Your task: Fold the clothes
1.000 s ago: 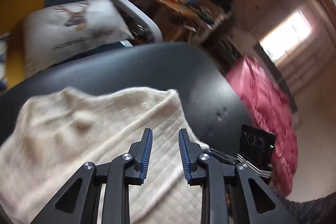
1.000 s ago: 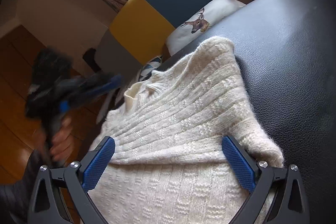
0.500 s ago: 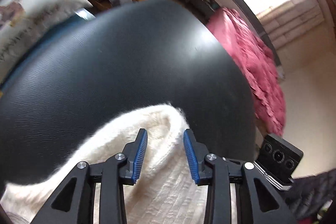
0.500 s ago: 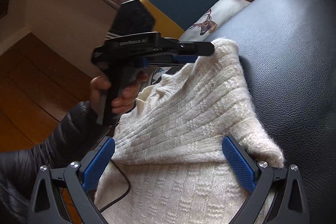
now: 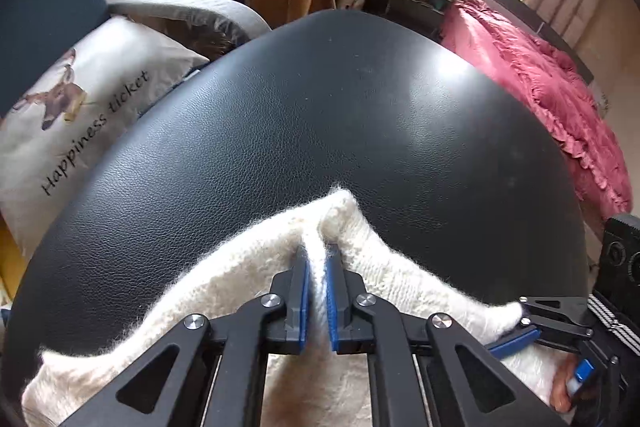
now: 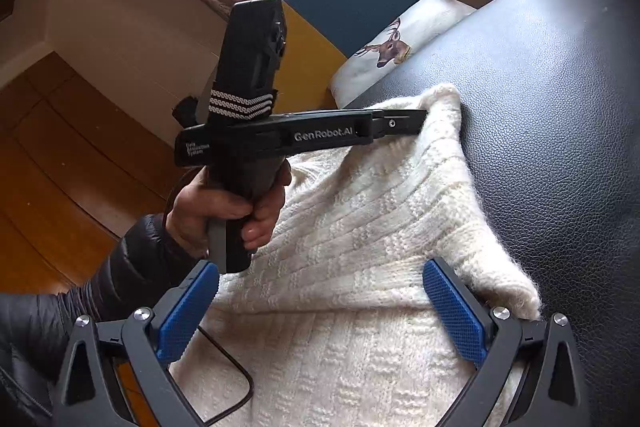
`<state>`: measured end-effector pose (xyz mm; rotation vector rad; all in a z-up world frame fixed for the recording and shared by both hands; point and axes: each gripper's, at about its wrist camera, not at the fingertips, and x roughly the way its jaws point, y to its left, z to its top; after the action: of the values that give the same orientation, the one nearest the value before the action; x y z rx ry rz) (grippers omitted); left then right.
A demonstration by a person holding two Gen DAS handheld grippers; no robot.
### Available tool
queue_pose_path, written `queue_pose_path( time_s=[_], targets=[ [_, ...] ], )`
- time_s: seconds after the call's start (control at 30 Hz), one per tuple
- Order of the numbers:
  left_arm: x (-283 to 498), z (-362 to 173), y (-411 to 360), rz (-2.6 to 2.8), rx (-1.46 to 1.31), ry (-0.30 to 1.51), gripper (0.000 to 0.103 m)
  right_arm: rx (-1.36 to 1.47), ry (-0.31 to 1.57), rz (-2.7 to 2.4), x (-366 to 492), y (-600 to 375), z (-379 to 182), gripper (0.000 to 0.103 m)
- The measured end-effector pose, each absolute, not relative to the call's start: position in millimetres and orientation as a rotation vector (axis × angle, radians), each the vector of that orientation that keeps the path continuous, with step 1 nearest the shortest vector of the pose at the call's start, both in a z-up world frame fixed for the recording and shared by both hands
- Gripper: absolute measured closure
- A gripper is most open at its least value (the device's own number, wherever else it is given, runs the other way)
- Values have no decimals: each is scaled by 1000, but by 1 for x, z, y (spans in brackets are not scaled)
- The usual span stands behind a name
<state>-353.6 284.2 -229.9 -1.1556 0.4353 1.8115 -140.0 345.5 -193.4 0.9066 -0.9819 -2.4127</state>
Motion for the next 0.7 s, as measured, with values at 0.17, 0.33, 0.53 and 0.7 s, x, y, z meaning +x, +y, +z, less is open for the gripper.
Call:
queue_pose_path(
  time_s=[0.17,0.33,0.53,0.7],
  targets=[
    [-351,-209,259,1904,-1165,273,88,910,-979,-2415,-141,345,-193,0],
    [-347,-187,179,2070,-1182,-16,85,924,-963,-2426,-140,345,-191,0],
    [-295,-201,101,2148,-1277,-55,82,1004,-859,-2501,-148,332,-184,0],
    [-268,-216,62,2196,-1306,-67,82,1115,-704,-2599,-162,313,-167,0]
  ],
)
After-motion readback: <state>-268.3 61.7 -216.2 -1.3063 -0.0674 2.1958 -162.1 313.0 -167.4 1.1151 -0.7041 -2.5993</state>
